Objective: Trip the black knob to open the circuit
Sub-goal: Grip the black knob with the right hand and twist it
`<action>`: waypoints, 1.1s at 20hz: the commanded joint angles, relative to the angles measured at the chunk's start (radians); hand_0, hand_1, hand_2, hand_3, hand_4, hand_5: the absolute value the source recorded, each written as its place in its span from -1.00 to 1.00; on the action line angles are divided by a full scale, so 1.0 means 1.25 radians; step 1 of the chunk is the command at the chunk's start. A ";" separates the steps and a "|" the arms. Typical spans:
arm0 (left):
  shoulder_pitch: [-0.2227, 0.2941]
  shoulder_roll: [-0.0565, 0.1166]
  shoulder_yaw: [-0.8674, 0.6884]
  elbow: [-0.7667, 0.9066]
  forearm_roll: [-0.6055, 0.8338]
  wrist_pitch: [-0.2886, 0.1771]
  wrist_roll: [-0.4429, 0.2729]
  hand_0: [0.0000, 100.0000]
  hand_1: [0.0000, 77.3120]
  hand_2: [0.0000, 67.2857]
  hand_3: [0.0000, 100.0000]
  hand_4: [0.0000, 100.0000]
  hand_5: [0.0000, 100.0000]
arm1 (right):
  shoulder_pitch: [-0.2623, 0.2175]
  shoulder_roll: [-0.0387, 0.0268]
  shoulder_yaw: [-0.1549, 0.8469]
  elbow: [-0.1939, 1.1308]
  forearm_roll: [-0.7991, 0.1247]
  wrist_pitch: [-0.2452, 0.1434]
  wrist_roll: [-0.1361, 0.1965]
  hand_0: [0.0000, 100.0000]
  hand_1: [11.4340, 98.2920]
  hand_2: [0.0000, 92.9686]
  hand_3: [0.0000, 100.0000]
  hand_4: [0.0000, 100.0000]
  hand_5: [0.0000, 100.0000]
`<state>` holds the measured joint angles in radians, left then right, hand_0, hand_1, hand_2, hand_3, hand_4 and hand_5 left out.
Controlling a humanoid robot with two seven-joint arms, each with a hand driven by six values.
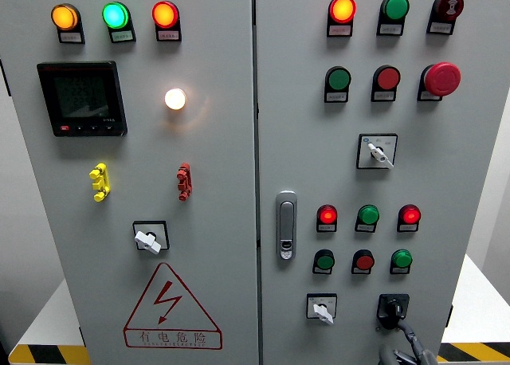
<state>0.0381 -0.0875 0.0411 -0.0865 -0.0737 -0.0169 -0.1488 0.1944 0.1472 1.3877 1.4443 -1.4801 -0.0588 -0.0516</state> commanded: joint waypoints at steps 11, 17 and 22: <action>-0.001 0.000 0.000 0.000 0.000 0.000 0.000 -1.00 -0.91 -0.62 -0.57 -0.87 -0.97 | 0.000 0.0001 -0.012 0.003 0.000 0.002 0.000 0.52 -0.16 -0.92 0.60 0.63 0.75; -0.001 0.000 0.000 -0.001 0.000 0.000 0.000 -1.00 -0.91 -0.62 -0.57 -0.87 -0.97 | 0.005 0.0001 -0.019 0.003 0.000 0.003 0.000 0.53 -0.16 -0.92 0.60 0.64 0.76; -0.001 0.000 0.000 -0.001 0.000 0.000 0.000 -1.00 -0.91 -0.62 -0.57 -0.87 -0.97 | 0.010 0.0013 -0.022 0.002 0.002 0.005 -0.002 0.53 -0.17 -0.92 0.62 0.65 0.77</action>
<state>0.0372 -0.0870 0.0414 -0.0871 -0.0738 -0.0169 -0.1488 0.2035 0.1477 1.3623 1.4478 -1.4792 -0.0531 -0.0538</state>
